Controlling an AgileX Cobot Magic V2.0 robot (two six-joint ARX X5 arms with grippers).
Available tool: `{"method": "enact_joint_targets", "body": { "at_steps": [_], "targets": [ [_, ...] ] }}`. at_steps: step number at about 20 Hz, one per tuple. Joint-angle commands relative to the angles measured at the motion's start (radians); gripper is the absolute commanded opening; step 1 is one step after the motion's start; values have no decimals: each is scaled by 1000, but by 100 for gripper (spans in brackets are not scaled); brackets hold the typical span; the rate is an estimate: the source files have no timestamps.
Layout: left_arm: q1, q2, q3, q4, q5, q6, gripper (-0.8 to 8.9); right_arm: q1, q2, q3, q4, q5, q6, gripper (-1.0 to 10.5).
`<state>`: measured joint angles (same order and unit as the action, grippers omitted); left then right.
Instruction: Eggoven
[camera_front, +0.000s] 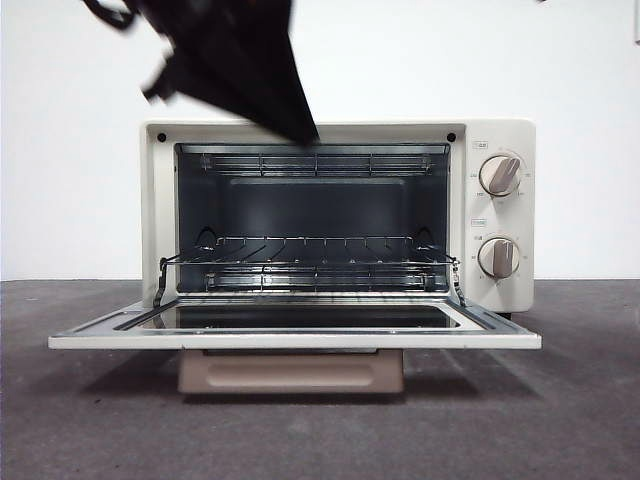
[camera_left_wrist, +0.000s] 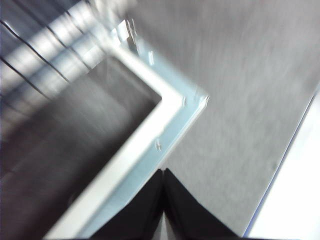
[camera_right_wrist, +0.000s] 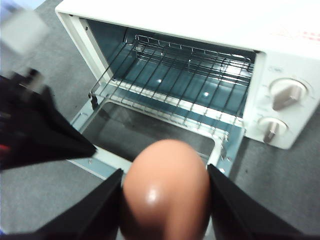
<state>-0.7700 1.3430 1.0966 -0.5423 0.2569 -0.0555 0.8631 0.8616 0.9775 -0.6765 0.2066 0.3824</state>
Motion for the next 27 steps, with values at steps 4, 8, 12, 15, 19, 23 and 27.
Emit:
{"method": "enact_joint_targets", "body": {
  "at_steps": [4, 8, 12, 15, 19, 23, 27],
  "targets": [
    [109, -230, 11, -80, -3, 2, 7, -43, 217, 18, 175, -73, -5, 3],
    [238, -421, 11, -195, -3, 39, 7, -132, 407, 18, 326, -162, -5, 3],
    [349, -569, 10, -291, -3, 64, 6, -199, 565, 19, 483, -241, 4, 3],
    [390, -638, 10, -356, -3, 71, 6, -221, 658, 19, 570, -272, 12, 3],
    [394, -686, 10, -397, -3, 70, 6, -234, 735, 37, 629, -260, 14, 3],
    [394, -702, 10, -420, -3, 70, 6, -248, 761, 58, 624, -259, 9, 3],
    [394, -704, 10, -431, -3, 70, 6, -261, 772, 60, 623, -259, 10, 3]
  ]
}}
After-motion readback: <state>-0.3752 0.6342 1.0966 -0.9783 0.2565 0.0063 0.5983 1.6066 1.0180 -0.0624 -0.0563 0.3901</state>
